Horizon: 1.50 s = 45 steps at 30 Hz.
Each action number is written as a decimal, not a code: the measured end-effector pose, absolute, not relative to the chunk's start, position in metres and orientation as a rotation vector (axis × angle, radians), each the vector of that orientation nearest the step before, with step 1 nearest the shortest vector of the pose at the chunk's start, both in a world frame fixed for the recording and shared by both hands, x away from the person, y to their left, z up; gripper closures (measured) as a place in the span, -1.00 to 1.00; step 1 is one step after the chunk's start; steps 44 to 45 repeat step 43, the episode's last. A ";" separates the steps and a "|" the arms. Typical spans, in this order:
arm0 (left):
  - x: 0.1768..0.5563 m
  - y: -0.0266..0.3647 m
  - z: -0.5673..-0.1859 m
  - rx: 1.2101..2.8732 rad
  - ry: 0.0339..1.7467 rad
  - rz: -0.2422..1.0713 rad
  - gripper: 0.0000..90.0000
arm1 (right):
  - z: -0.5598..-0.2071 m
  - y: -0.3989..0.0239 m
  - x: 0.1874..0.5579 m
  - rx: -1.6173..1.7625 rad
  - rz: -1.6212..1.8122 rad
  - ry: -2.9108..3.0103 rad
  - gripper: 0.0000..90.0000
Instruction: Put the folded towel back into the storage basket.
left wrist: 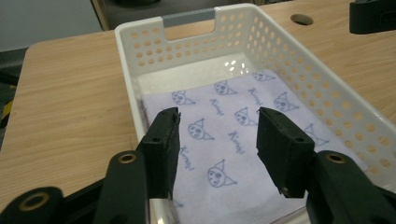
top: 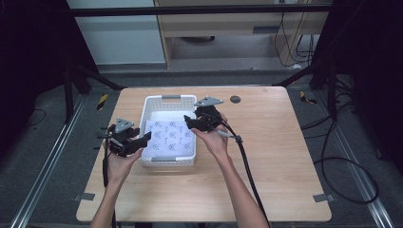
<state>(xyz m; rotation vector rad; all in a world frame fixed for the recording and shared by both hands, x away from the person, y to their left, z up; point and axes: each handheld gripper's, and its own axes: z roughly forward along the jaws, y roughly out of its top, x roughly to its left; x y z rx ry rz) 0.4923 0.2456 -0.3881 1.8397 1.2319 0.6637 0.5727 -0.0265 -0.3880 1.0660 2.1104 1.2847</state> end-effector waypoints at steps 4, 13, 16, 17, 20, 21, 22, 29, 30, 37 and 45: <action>0.487 0.242 -0.387 1.832 1.206 0.669 -0.03 | -0.381 -0.038 0.563 1.044 1.311 2.111 -0.35; 0.473 0.237 -0.389 1.825 1.150 0.663 -0.16 | -0.371 -0.074 0.537 1.013 1.359 2.074 -0.50; 0.468 0.236 -0.390 1.823 1.135 0.672 -0.21 | -0.371 -0.087 0.528 1.009 1.355 2.073 -0.55; 0.467 0.236 -0.391 1.822 1.130 0.671 -0.25 | -0.372 -0.093 0.524 1.004 1.353 2.074 -0.57; 0.463 0.234 -0.395 1.825 1.109 0.674 -0.32 | -0.374 -0.107 0.516 0.997 1.347 2.066 -0.59; 0.462 0.234 -0.397 1.833 1.104 0.678 -0.35 | -0.376 -0.113 0.512 0.995 1.350 2.060 -0.59; 0.461 0.233 -0.399 1.840 1.100 0.682 -0.36 | -0.378 -0.118 0.509 0.992 1.344 2.058 -0.59; 0.457 0.228 -0.410 1.859 1.079 0.691 -0.43 | -0.394 -0.153 0.492 1.019 1.340 2.047 -0.62; 0.456 0.227 -0.411 1.858 1.077 0.688 -0.44 | -0.397 -0.158 0.489 1.024 1.334 2.047 -0.63; 0.445 0.229 -0.421 1.857 1.054 0.684 -0.48 | -0.416 -0.190 0.474 1.051 1.299 2.030 -0.65; 0.434 0.234 -0.426 1.856 1.051 0.689 -0.47 | -0.433 -0.215 0.463 1.096 1.269 2.015 -0.66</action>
